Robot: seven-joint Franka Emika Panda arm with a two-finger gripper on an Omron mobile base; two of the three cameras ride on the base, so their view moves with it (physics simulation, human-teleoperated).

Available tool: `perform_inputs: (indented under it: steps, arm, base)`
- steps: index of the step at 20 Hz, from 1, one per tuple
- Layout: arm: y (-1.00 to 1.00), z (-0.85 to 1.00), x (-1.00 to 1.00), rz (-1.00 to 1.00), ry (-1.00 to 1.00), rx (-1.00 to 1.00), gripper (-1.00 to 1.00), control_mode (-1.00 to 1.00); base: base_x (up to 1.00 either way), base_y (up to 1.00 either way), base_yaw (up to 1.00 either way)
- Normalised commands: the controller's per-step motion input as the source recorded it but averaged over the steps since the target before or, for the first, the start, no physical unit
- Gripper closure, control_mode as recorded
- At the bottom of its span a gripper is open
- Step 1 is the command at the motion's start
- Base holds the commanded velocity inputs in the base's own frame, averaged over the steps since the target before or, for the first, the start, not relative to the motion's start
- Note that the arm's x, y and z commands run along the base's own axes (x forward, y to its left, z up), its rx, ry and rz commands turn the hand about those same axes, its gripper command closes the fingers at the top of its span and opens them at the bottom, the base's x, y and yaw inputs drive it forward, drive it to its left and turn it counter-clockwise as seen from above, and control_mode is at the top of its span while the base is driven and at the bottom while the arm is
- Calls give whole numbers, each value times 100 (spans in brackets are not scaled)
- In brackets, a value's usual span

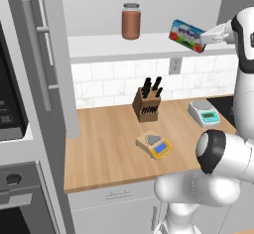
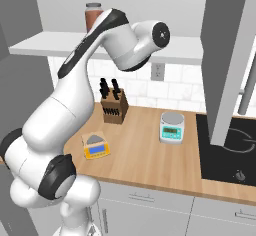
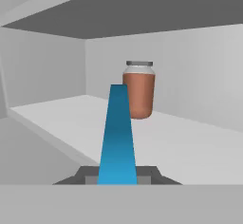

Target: Pick the boxed food and place it on the digital scale for weighing, and close the cabinet.

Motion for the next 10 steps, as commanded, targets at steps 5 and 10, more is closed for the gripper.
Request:
perform_inputs:
  steps: [5,10]
  arm:
    - [21,7,-100,-2,4,-5,100,-100]
    - [58,-15,-99,2,2,-9,100,-100]
  base:
    - [0,0,0]
    - [0,0,0]
